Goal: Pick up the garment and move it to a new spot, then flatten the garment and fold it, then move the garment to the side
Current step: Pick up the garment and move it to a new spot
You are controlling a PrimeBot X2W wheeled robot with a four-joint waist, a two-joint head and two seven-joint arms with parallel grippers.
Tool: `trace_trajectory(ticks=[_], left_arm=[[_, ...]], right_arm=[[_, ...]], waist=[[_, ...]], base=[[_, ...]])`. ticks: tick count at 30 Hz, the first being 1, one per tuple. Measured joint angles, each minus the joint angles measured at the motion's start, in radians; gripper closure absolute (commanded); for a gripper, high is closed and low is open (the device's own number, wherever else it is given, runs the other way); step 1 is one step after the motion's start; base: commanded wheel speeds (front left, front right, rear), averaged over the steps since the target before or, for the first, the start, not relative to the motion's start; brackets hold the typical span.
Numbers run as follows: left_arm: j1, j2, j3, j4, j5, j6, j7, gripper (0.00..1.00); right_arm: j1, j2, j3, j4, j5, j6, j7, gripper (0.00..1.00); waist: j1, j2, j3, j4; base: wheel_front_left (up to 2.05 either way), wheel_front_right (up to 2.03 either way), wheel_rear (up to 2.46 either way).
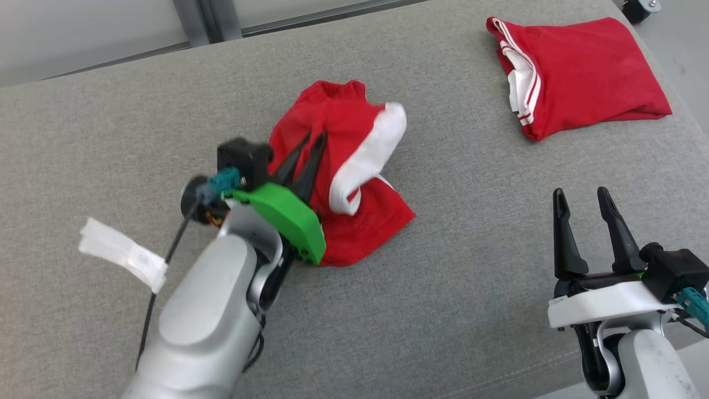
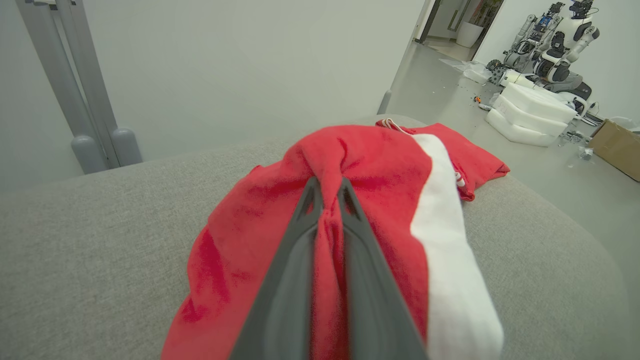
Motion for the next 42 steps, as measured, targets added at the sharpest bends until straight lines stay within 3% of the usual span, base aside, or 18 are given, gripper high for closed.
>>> trace_trajectory(ticks=[3, 4, 5, 6, 12, 21, 30, 36, 42], left_arm=[[0.084, -0.002, -0.026, 0.04, -0.003, 0.002, -0.024, 1.0], [0.099, -0.002, -0.033, 0.048, -0.002, 0.002, -0.032, 0.71], [0.112, -0.002, -0.04, 0.057, -0.002, 0.002, -0.042, 0.24], [0.116, -0.003, -0.044, 0.061, -0.001, 0.002, -0.053, 0.0], [0.111, 0.003, -0.017, 0.053, 0.007, 0.012, -0.151, 0.0], [0.149, 0.095, 0.091, -0.014, 0.039, 0.063, -0.208, 0.0], [0.339, 0.162, 0.299, -0.223, 0.102, 0.1, -0.212, 0.0], [0.495, 0.154, 0.432, -0.332, 0.145, 0.089, -0.213, 0.0], [0.612, 0.126, 0.504, -0.359, 0.188, 0.045, -0.213, 0.0]], right_arm=[[0.001, 0.0, 0.004, 0.003, 0.0, 0.0, 0.0, 0.0], [0.003, -0.001, 0.004, 0.005, -0.001, 0.0, 0.0, 0.0], [0.004, -0.002, 0.003, 0.005, -0.001, 0.0, 0.0, 0.0], [0.005, -0.005, 0.002, 0.005, -0.001, 0.0, 0.0, 0.0], [0.022, -0.019, 0.006, 0.007, -0.002, 0.0, 0.0, 0.0], [0.059, -0.032, 0.007, 0.011, -0.007, 0.0, 0.0, 0.0], [0.084, -0.037, 0.018, 0.008, -0.007, 0.0, 0.0, 0.0], [0.099, -0.036, 0.025, 0.006, -0.006, 0.0, 0.0, 0.0], [0.105, -0.037, 0.028, 0.009, -0.002, 0.0, 0.0, 0.0]], waist=[[0.0, 0.0, -0.002, 0.012], [0.0, 0.0, -0.003, 0.015], [0.0, 0.0, -0.005, 0.02], [0.0, 0.0, -0.007, 0.026], [0.0, 0.0, -0.035, 0.062], [0.0, 0.0, -0.108, 0.115], [0.0, 0.0, -0.167, 0.172], [0.0, 0.0, -0.181, 0.195], [0.0, 0.0, -0.19, 0.206]], base=[[0.0, 0.0, 0.0], [0.0, 0.0, 0.0], [0.0, 0.0, 0.0], [0.0, 0.0, 0.0], [0.0, 0.0, 0.0], [0.0, 0.0, 0.0], [0.0, 0.0, 0.0], [0.0, 0.0, 0.0], [0.0, 0.0, 0.0]])
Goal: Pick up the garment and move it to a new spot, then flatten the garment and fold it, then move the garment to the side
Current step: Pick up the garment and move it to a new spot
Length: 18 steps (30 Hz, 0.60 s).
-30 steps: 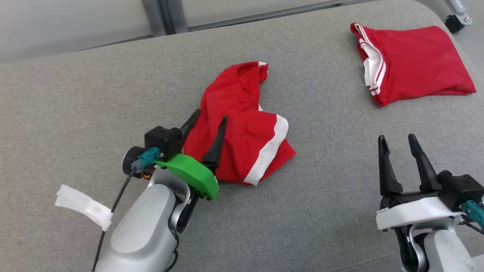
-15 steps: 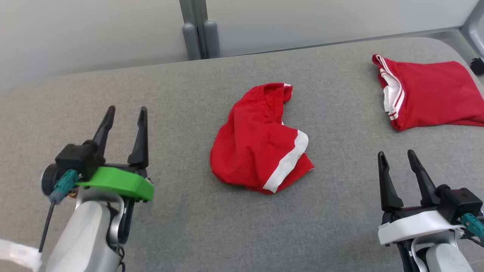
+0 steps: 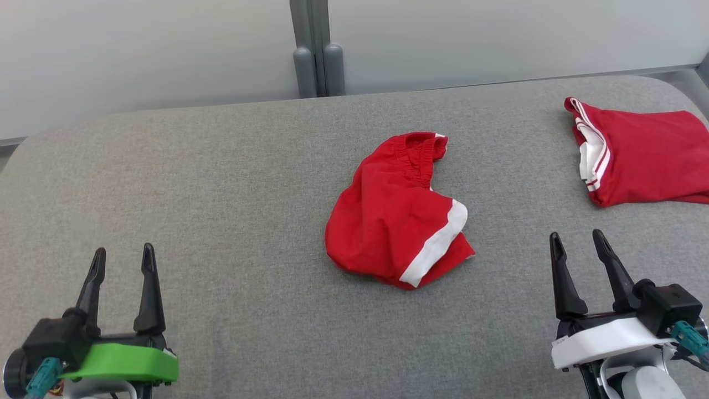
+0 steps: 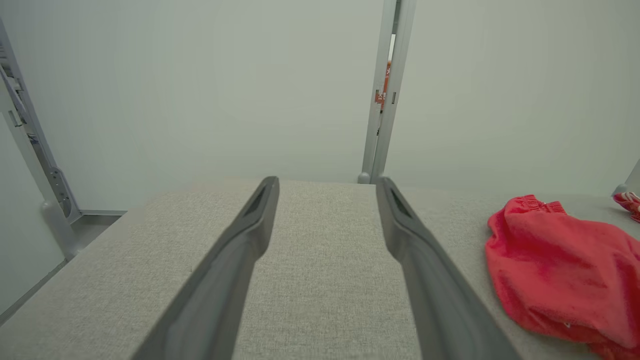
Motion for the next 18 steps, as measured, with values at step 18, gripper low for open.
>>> trace_trajectory(ticks=[18], left_arm=[[0.079, -0.102, 0.093, 0.007, 0.086, -0.071, 0.0, 0.0]], right_arm=[[0.018, -0.001, 0.025, 0.018, 0.009, 0.0, 0.0, 0.0]], waist=[[0.0, 0.0, -0.013, 0.018]], base=[[0.0, 0.0, 0.0]])
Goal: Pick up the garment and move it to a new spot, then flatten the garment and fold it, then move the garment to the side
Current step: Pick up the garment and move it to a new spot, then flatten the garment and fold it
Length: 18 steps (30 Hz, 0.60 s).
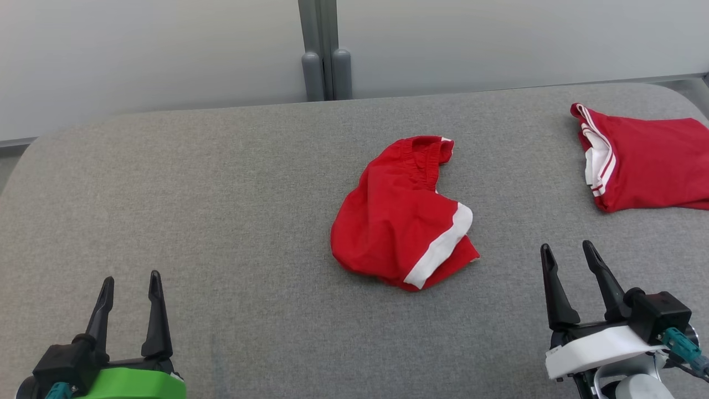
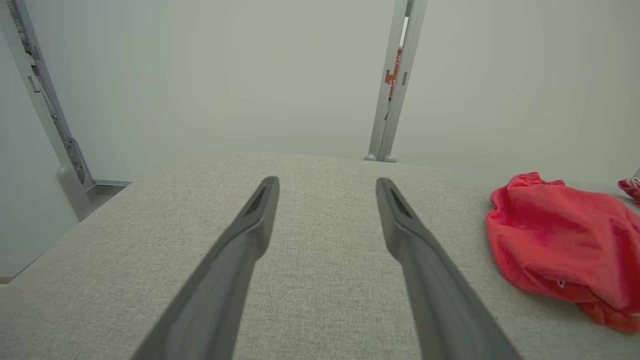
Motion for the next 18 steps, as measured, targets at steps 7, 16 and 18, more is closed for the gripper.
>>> trace_trajectory(ticks=[7, 16, 18], left_arm=[[0.0, -0.009, 0.02, -0.001, 0.018, -0.005, 0.0, 0.0], [0.0, -0.021, 0.023, -0.004, 0.025, -0.007, 0.0, 0.0], [0.0, -0.022, 0.021, -0.007, 0.025, -0.007, 0.0, 0.0]], right_arm=[[0.0, 0.001, -0.001, 0.002, 0.0, 0.0, 0.0, 0.0], [0.002, 0.001, -0.005, 0.01, 0.002, 0.0, 0.0, 0.0], [-0.005, 0.001, 0.002, 0.023, 0.002, 0.0, 0.0, 0.0]], waist=[[0.0, 0.0, 0.001, -0.003], [0.0, 0.0, -0.002, 0.0], [0.0, 0.0, -0.002, 0.003]], base=[[0.0, 0.0, 0.0], [0.0, 0.0, 0.0], [0.0, 0.0, 0.0]])
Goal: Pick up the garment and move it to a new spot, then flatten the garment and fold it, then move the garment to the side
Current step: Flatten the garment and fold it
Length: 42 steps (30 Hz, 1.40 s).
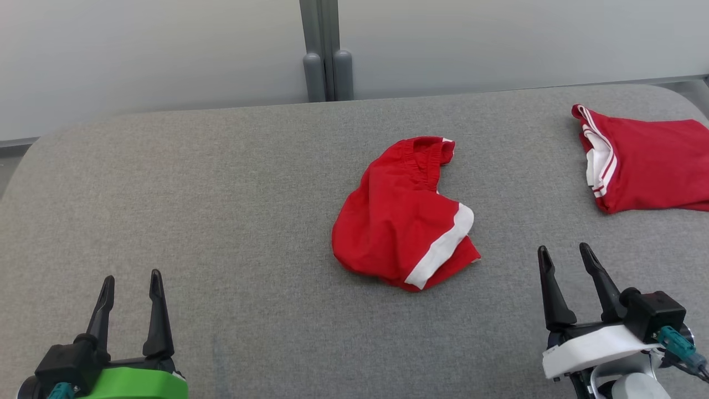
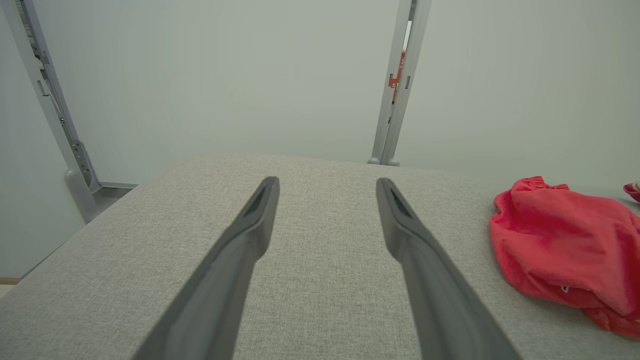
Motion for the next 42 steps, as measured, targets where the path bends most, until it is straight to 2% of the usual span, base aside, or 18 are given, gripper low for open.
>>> trace_trajectory(ticks=[7, 14, 21, 30, 31, 32, 33, 38, 42], left_arm=[[-0.005, 0.0, -0.008, -0.006, 0.0, 0.0, 0.0, 0.0], [-0.041, -0.001, -0.039, -0.006, -0.001, 0.0, 0.0, 0.0], [-0.086, -0.005, -0.068, 0.008, -0.008, 0.0, 0.0, 0.0], [-0.107, -0.014, -0.077, 0.021, -0.011, 0.0, -0.002, 0.0], [-0.109, -0.014, -0.076, 0.021, -0.011, 0.0, -0.002, 0.0], [-0.109, -0.014, -0.075, 0.021, -0.011, 0.0, -0.002, 0.0], [-0.109, -0.015, -0.074, 0.021, -0.011, 0.0, -0.002, 0.0], [-0.109, -0.018, -0.062, 0.021, -0.011, 0.0, -0.002, 0.0], [-0.109, -0.023, -0.068, 0.023, -0.01, 0.0, -0.002, 0.0]], right_arm=[[-0.116, -0.024, 0.049, 0.078, 0.007, 0.0, 0.0, 0.0], [-0.298, -0.06, 0.121, 0.231, 0.018, 0.0, 0.0, 0.0], [-0.447, -0.091, 0.184, 0.432, 0.055, 0.0, 0.001, 0.0], [-0.508, -0.097, 0.223, 0.629, 0.126, 0.0, 0.001, 0.0], [-0.508, -0.092, 0.229, 0.643, 0.139, 0.0, 0.001, 0.54], [-0.507, -0.085, 0.235, 0.652, 0.154, 0.0, 0.001, 0.82], [-0.507, -0.083, 0.241, 0.655, 0.163, 0.0, 0.001, 1.0], [-0.504, -0.09, 0.239, 0.627, 0.182, 0.0, 0.001, 1.0], [-0.504, -0.126, 0.216, 0.597, 0.179, 0.0, 0.0, 1.0]], waist=[[0.0, 0.0, 0.016, 0.009], [0.0, 0.0, 0.049, 0.039], [0.0, 0.0, 0.097, 0.101], [0.0, 0.0, 0.145, 0.167], [0.0, 0.0, 0.148, 0.173], [0.0, 0.0, 0.151, 0.177], [0.0001, 0.0, 0.153, 0.18], [0.0001, 0.0, 0.154, 0.173], [0.0, 0.0, 0.143, 0.16]], base=[[0.0, 0.0, 0.0], [0.0, 0.0, 0.0], [0.0, 0.0, 0.0], [0.0, 0.0, 0.0], [0.0, 0.0, 0.0], [0.0, 0.0, 0.0], [0.0, 0.0, 0.0], [0.0, 0.0, 0.0], [0.0, 0.0, 0.0]])
